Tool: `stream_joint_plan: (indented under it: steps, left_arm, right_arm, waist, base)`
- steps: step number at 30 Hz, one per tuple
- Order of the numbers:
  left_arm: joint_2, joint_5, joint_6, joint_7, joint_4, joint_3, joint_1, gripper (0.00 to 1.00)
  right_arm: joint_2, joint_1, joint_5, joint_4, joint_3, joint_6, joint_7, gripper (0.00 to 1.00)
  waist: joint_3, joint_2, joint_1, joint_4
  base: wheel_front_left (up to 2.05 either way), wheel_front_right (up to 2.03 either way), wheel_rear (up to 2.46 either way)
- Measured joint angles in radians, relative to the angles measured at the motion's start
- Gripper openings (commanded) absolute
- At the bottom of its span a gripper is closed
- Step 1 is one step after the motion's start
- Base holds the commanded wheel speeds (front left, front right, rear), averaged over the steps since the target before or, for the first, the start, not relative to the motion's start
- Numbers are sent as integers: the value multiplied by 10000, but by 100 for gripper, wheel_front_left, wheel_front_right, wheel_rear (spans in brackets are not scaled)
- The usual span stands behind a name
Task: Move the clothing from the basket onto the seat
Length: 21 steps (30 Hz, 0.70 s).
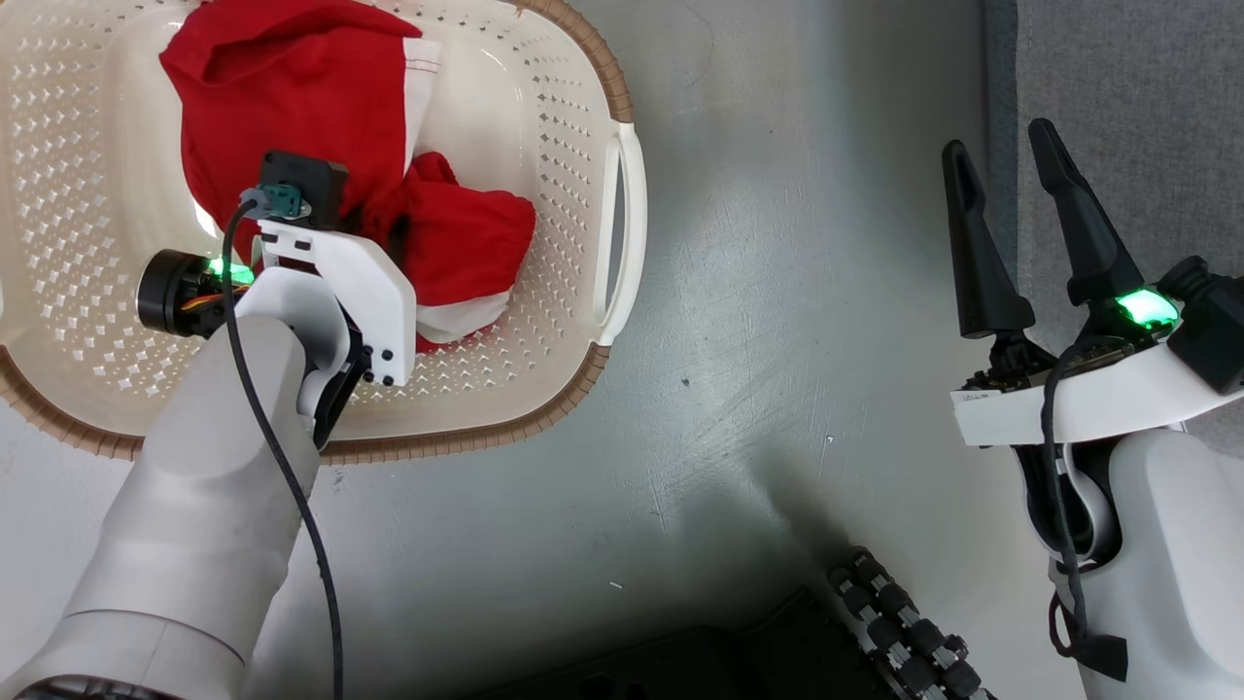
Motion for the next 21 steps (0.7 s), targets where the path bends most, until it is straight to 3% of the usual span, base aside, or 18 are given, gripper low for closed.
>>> stream_joint_plan:
  steps: [4,6,7,21]
  left_arm:
    - [-33,0,-81,6,105,-59,-30,29]
    - [-33,2,-90,6,165,-94,-55,5]
    - [-33,2,-90,6,165,-94,-55,0]
    - [-29,-8,-265,-594,-4,-111,-432,0]
  right_arm:
    - [0,5,2,-23,-12,0,0,100]
    - [0,5,2,-40,-21,0,0,100]
    - [0,5,2,-40,-21,0,0,100]
    - [0,-54,77,-52,-119,0,0,100]
  waist:
    - [0,0,1,0]
    - [1,0,0,1]
    - [1,0,0,1]
    - [-12,0,0,60]
  base:
    - [0,0,0]
    - [0,0,0]
    - [0,0,0]
    - [0,0,0]
